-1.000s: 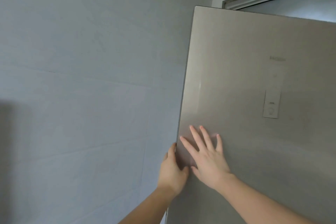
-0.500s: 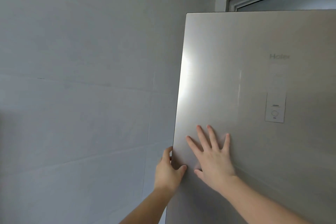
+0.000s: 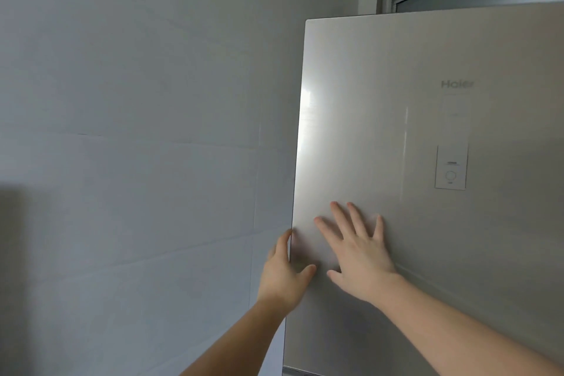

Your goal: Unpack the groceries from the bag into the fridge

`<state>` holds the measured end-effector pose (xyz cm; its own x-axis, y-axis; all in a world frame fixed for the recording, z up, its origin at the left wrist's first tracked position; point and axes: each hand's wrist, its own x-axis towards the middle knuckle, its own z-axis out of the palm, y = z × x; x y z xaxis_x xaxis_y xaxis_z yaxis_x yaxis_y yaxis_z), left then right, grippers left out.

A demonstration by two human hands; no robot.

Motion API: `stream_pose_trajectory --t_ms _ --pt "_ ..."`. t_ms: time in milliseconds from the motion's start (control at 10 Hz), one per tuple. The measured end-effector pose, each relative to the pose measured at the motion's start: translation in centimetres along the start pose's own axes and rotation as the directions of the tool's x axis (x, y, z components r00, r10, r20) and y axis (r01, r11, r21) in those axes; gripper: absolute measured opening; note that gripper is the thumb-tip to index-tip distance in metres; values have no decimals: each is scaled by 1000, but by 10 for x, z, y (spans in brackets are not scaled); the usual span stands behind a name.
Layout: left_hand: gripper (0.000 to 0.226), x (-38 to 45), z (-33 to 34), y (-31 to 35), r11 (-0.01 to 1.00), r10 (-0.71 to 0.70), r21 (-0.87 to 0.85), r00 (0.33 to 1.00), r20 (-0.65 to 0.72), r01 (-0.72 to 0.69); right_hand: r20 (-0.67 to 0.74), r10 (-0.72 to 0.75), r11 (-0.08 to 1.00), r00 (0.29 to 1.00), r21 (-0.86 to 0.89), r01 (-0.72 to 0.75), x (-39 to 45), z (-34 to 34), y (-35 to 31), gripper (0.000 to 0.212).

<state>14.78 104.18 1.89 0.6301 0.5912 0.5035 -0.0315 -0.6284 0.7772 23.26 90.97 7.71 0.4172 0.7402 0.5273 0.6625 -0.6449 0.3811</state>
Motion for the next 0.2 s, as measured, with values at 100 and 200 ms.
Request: stream_pose_trajectory --t_ms 100,200 --pt "72 -15 -27 9 978 102 178 993 57 -110 50 4 998 999 69 -8 -23 -15 -8 92" --pt "66 -32 -59 17 898 168 385 974 151 -214 87 1 991 996 134 -13 -48 -30 -23 88"
